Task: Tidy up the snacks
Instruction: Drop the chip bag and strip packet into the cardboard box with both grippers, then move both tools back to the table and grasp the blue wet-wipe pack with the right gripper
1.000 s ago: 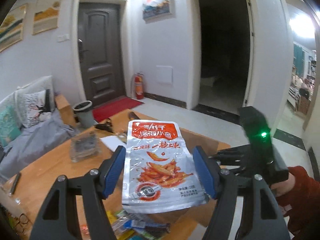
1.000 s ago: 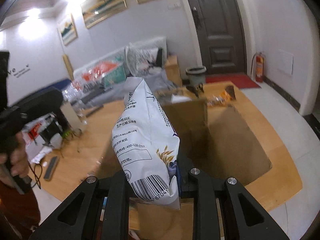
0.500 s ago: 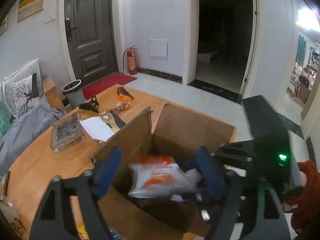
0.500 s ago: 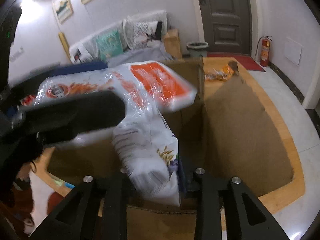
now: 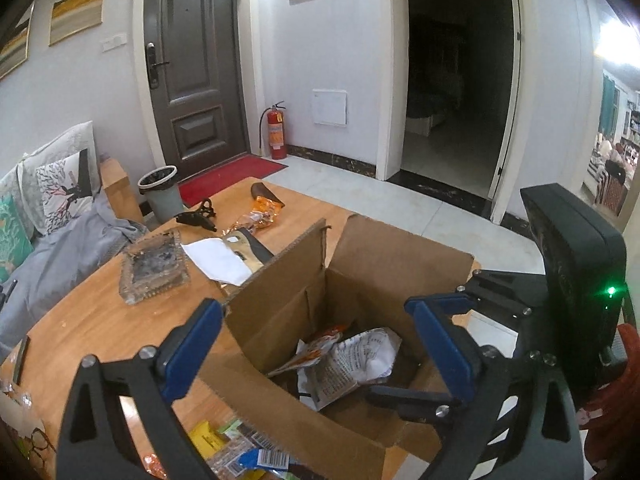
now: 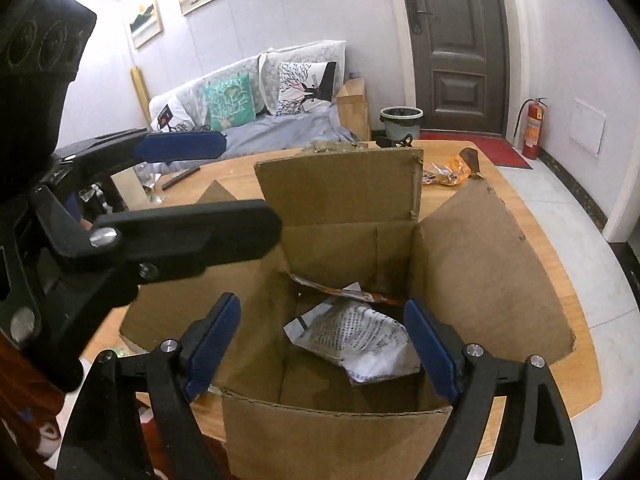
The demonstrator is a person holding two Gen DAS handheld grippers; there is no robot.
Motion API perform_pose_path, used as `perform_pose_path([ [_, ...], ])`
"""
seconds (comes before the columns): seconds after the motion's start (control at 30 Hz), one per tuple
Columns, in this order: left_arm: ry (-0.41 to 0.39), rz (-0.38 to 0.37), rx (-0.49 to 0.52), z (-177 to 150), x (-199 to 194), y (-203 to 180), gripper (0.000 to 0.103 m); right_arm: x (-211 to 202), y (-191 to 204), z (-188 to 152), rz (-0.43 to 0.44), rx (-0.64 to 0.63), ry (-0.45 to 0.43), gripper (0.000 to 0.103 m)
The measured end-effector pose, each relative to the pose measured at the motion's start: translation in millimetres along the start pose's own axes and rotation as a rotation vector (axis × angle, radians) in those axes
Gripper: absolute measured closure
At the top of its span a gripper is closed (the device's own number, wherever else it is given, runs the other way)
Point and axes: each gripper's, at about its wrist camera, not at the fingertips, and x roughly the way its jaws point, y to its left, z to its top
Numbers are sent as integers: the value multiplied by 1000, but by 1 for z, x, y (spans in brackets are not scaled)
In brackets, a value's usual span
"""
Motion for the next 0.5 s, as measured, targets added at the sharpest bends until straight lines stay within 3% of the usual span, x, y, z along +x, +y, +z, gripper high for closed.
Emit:
perform_pose_path([
  [0.13,-28,20,0,-2,-20,3,7,-4,7,3,-6,-16,-14,20],
  [0.4,-80,67,-33,-15,-76,19,7,-29,52,9,-19,-95,-70,2],
  [0.5,-103,99,-49,-24,-101,30,7,-38,74,14,-19,-129,-98,0],
])
